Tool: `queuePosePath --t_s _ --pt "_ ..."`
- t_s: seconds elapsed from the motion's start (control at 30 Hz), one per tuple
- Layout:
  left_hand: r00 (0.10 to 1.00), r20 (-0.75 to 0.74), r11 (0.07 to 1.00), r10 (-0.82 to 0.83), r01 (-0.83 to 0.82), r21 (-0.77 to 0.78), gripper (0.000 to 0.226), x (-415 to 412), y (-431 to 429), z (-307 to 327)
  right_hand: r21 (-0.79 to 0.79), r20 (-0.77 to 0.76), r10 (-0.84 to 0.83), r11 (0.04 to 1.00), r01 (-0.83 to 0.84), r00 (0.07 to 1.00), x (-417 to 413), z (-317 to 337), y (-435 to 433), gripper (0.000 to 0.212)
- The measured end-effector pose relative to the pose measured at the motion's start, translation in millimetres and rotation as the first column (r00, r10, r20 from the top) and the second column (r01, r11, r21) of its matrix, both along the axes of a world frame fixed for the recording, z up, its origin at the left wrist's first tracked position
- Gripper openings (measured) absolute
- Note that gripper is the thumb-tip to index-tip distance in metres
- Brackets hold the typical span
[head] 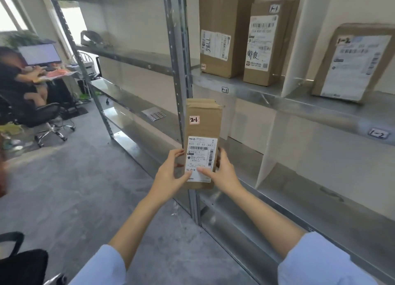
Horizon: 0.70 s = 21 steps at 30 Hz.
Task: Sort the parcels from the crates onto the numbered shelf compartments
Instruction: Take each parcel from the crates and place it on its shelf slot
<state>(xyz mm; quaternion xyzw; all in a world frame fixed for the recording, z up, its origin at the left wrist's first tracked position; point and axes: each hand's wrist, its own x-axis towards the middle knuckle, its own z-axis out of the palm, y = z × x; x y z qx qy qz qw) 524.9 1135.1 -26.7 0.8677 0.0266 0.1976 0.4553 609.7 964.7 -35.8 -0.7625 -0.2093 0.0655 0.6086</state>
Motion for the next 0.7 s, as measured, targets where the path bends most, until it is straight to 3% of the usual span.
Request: queuePosePath --t_s 0.07,0.2,0.4,0.53,0.7 --pt "0.999 -0.014 0.999 -0.044 0.044 -0.002 0.061 25 9 -7 -0.023 -0.005 -0.058 0.998 0.057 0.998 18 -7 7 0.073" --pt "0.988 -0.034 0.989 -0.15 0.15 0.009 0.059 78 31 -20 -0.026 0.006 -0.175 0.984 0.175 0.985 53 -23 24 0.067" --pt "0.943 -0.13 0.931 -0.307 0.326 0.165 0.06 152 68 -38 -0.019 -0.03 -0.38 0.925 0.379 0.925 101 -58 48 0.051" --pt "0.925 -0.182 0.864 -0.334 0.377 0.334 0.06 189 98 -41 -0.037 -0.051 -0.493 0.87 0.491 0.869 133 -83 65 0.057" --pt "0.952 -0.152 0.739 -0.265 0.301 0.602 0.061 224 127 -52 -0.08 -0.03 -0.636 0.771 0.632 0.771 176 -112 88 0.071"
